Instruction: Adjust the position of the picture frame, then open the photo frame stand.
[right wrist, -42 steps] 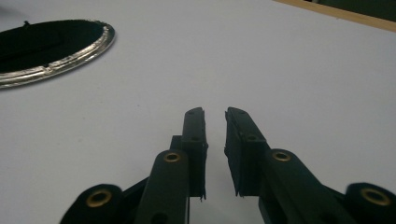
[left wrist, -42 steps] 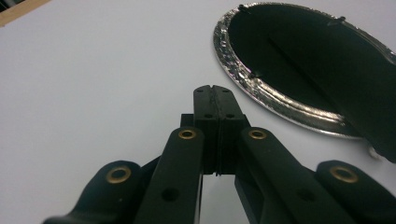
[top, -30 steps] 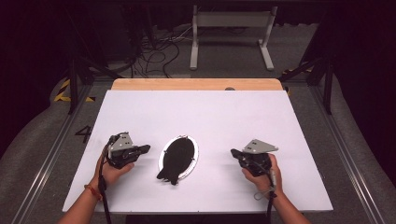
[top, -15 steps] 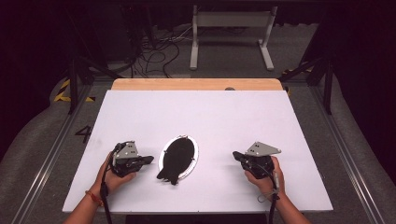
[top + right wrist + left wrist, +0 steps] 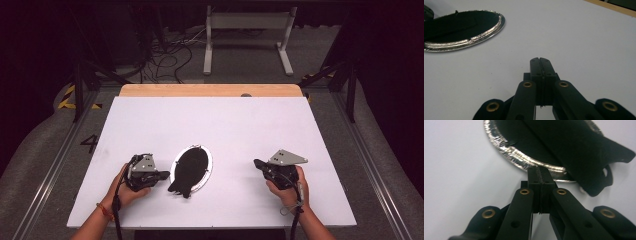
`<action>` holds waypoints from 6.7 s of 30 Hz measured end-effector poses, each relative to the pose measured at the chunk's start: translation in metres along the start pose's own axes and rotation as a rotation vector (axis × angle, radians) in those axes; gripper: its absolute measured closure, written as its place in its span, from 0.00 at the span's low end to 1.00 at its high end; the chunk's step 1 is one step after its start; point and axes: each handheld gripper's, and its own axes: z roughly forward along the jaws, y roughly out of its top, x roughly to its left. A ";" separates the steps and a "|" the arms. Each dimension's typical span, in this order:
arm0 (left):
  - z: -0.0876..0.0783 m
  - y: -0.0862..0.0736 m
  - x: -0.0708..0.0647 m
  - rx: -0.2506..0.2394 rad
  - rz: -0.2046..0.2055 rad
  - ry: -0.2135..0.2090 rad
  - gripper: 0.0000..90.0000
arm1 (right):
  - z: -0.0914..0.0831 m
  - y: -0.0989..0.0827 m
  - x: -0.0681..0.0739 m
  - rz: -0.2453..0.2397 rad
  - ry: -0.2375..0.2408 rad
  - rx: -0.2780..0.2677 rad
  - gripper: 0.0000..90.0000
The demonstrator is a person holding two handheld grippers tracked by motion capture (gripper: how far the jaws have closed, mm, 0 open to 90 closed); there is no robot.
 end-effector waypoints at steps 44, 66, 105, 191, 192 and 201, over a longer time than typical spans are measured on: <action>0.036 0.035 -0.013 -0.009 0.051 -0.066 1.00 | 0.019 -0.005 0.005 -0.016 0.010 0.059 1.00; 0.058 0.058 -0.022 -0.003 0.093 -0.059 1.00 | 0.027 -0.005 0.013 -0.043 0.045 0.082 1.00; 0.070 0.070 -0.034 -0.001 0.135 -0.092 1.00 | 0.030 -0.006 0.018 -0.063 0.072 0.103 1.00; -0.029 -0.013 -0.006 -0.129 -0.124 0.269 0.21 | 0.026 -0.002 0.034 -0.068 0.320 0.210 0.86; -0.029 -0.013 -0.006 -0.128 -0.129 0.272 0.19 | 0.026 -0.002 0.035 -0.070 0.326 0.215 0.86; -0.025 -0.012 -0.006 -0.109 -0.129 0.268 0.18 | 0.032 0.000 0.043 -0.107 0.346 0.260 0.83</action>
